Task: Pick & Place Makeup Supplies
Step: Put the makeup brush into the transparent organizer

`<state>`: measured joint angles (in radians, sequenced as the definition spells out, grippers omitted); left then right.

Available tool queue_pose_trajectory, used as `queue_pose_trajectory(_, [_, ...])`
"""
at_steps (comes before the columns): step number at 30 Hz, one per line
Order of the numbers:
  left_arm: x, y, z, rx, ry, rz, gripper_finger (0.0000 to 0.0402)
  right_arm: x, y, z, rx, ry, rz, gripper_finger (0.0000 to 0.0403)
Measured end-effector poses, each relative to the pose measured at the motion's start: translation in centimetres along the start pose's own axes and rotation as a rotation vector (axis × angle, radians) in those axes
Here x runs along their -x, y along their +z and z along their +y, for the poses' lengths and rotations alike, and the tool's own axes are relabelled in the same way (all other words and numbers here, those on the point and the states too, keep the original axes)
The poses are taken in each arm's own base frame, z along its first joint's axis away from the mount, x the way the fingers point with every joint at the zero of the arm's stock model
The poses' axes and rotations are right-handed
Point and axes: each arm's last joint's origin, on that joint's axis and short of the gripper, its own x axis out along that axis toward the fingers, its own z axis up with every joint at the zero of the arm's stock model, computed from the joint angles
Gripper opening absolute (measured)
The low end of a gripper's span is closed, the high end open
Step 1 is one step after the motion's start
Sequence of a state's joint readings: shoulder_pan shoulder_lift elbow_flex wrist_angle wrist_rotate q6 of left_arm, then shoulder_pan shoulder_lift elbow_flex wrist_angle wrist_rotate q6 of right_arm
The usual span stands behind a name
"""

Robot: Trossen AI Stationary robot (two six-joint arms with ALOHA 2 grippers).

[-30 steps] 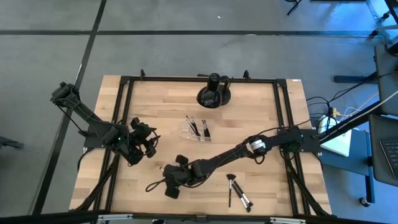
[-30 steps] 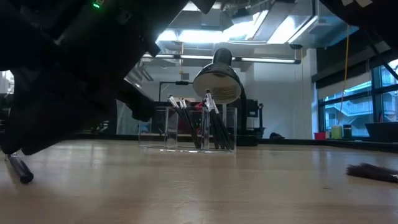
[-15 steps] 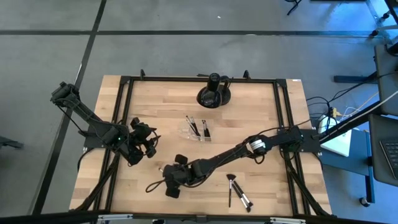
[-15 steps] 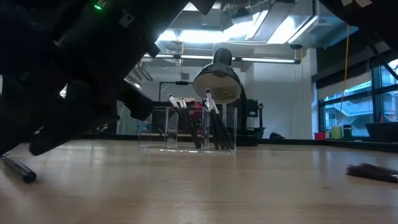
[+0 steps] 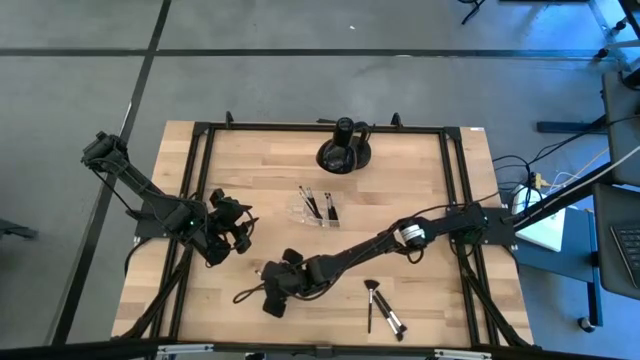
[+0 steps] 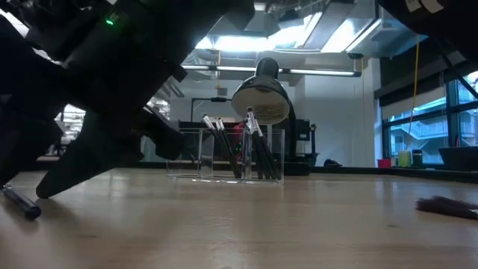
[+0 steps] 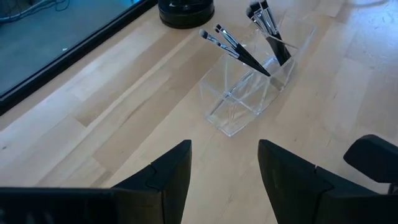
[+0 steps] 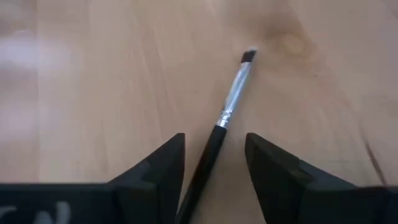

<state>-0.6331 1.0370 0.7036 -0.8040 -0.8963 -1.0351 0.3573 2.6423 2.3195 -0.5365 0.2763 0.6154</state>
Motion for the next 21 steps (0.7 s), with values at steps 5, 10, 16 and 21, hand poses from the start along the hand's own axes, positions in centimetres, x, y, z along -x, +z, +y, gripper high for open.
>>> queue_pose_trajectory(5, [0.0,0.0,0.0,0.000,0.000,0.000,0.0180,-0.3,-0.3,-0.2,0.000,-0.020,0.011,0.0140])
queue_pose_trajectory(10, [0.0,0.0,0.0,-0.001,0.000,0.000,0.0180,-0.3,-0.5,-0.3,0.009,-0.045,0.021,0.0093])
queue_pose_trajectory(16, [0.0,0.0,0.0,-0.001,-0.001,0.000,0.0180,-0.3,-1.0,-0.7,0.008,-0.081,0.077,0.0037])
queue_pose_trajectory(21, [0.0,0.0,0.0,-0.001,-0.001,0.000,0.0180,-0.2,-1.2,-1.0,0.024,-0.101,0.106,0.0030])
